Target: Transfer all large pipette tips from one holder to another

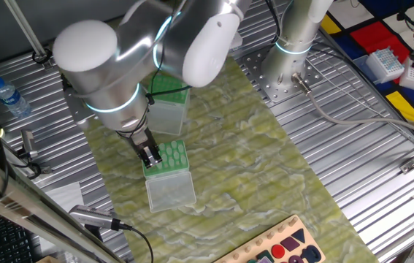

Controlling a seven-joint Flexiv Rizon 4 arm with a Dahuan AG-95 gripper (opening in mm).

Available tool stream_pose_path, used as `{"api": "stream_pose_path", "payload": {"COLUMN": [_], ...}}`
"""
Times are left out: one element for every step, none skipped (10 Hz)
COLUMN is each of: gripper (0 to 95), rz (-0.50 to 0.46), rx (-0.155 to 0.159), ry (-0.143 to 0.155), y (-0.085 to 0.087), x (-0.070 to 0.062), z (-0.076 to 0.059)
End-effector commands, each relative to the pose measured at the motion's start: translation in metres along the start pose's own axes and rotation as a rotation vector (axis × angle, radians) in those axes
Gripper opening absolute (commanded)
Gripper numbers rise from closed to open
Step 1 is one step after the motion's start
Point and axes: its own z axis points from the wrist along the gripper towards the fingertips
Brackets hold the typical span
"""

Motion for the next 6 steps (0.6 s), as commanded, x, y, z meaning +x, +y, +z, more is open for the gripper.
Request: {"api": "stream_pose_path", "payload": {"gripper": [19.0,19.0,19.0,19.0,19.0,19.0], "rz": [0.026,0.030,0.034,0.035,0.034,0.033], "rx": [0.007,0.006,0.007,0.007,0.007,0.007], "ry": [-0.018,-0.025,-0.029,-0.036,-0.039,-0.041], "y": [0.000,0.001,0.002,0.003,0.003,0.004], "x": [-0.002,-0.002,-0.003,-0.004,-0.004,-0.004], "z": [0.007,0.010,0.013,0.016,0.018,0.021]}}
